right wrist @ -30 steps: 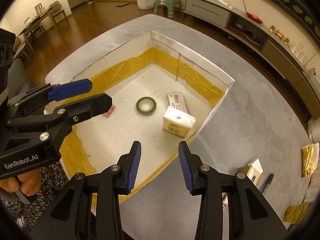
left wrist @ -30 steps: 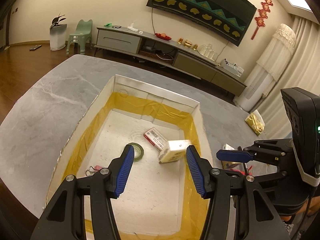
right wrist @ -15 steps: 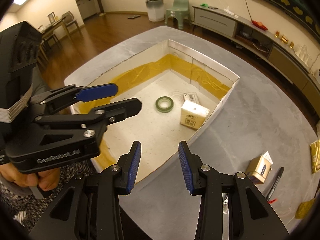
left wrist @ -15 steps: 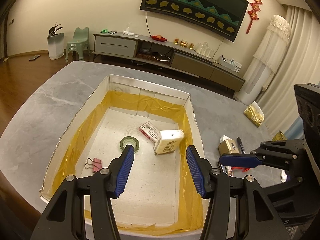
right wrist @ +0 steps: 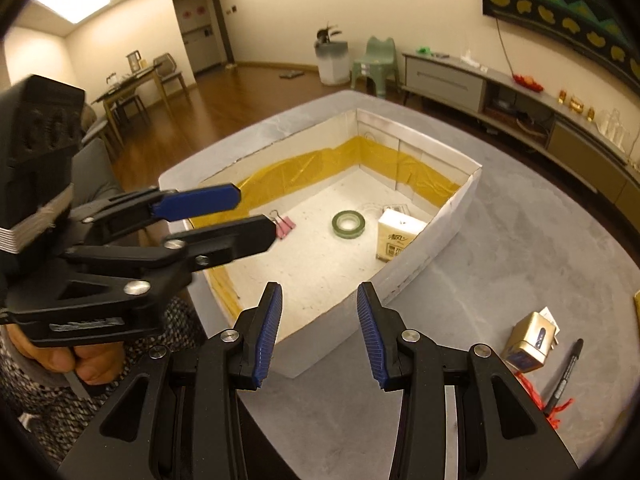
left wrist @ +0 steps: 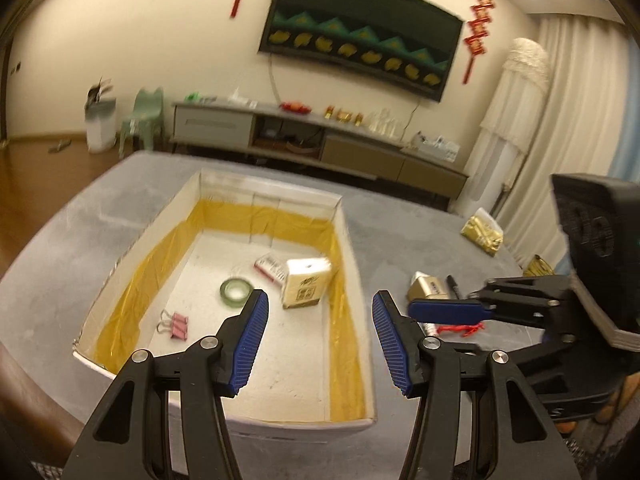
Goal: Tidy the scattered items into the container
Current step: 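Reach the right tool to the gold tin while the left tool reaches the nail clipper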
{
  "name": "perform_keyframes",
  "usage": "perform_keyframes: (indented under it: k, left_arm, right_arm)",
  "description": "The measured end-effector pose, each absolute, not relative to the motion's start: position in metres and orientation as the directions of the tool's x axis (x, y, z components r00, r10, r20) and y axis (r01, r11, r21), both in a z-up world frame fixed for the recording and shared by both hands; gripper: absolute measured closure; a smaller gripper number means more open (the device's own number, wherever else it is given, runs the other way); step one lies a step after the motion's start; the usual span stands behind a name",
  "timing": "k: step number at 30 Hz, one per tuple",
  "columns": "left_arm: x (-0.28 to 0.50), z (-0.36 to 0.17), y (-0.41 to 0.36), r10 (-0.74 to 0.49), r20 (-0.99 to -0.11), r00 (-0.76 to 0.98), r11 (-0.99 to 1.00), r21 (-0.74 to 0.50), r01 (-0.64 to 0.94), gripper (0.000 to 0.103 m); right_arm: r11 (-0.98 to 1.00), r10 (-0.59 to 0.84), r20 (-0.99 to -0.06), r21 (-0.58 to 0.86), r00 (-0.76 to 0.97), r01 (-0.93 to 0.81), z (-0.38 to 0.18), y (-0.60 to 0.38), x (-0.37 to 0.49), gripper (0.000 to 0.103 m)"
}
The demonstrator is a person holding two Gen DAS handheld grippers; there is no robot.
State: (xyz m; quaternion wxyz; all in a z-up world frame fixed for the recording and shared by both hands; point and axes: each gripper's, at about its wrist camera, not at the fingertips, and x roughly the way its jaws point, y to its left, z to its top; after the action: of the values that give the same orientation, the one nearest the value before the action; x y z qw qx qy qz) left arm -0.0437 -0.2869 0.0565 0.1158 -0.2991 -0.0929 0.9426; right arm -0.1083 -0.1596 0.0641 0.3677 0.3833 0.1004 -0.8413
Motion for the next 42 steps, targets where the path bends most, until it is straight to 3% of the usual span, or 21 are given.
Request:
perform_keyframes:
  k: [7, 12, 18, 27, 35, 42]
  left_arm:
    - [-0.03, 0.058, -0.262, 0.267, -0.499, -0.824, -0.963, -0.167, -0.211, 0.047]
    - [-0.022, 0.054, -0.242, 0.272, -0.481, -0.833, -0.962, -0.119, -0.246, 0.047]
    - [-0.017, 0.057, -0.2, 0.361, -0.46, -0.812, -0.93, -0.111, -0.35, 0.047]
    - [-0.042, 0.033, -0.134, 0.429, -0.552, -0.715, -0.891, -0.131, -0.434, 0.047]
    - [-0.079, -0.01, -0.096, 0.394, -0.642, -0.658, -0.898, -0.116, -0.425, 0.044]
    - [-0.126, -0.041, -0.093, 0.309, -0.711, -0.632, -0.933, -0.099, -0.345, 0.044]
  right_arm:
    - [-0.683, -0.636, -0.625, 0.183, -0.452, 0.707, 0.053, -0.136, -0.093, 0.061]
    - [-0.679, -0.655, -0.635, 0.256, -0.41, 0.688, 0.035, -0.117, -0.097, 0.061]
    - [-0.733, -0.63, -0.653, 0.323, -0.42, 0.598, 0.021, -0.075, -0.106, 0.061]
    - [-0.846, -0.527, -0.694, 0.378, -0.49, 0.375, 0.001, 0.011, -0.126, 0.061]
    - [-0.899, -0.437, -0.73, 0.352, -0.526, 0.259, -0.003, 0.043, -0.148, 0.06]
    - [-0.925, -0.378, -0.76, 0.288, -0.529, 0.248, -0.009, 0.031, -0.183, 0.047]
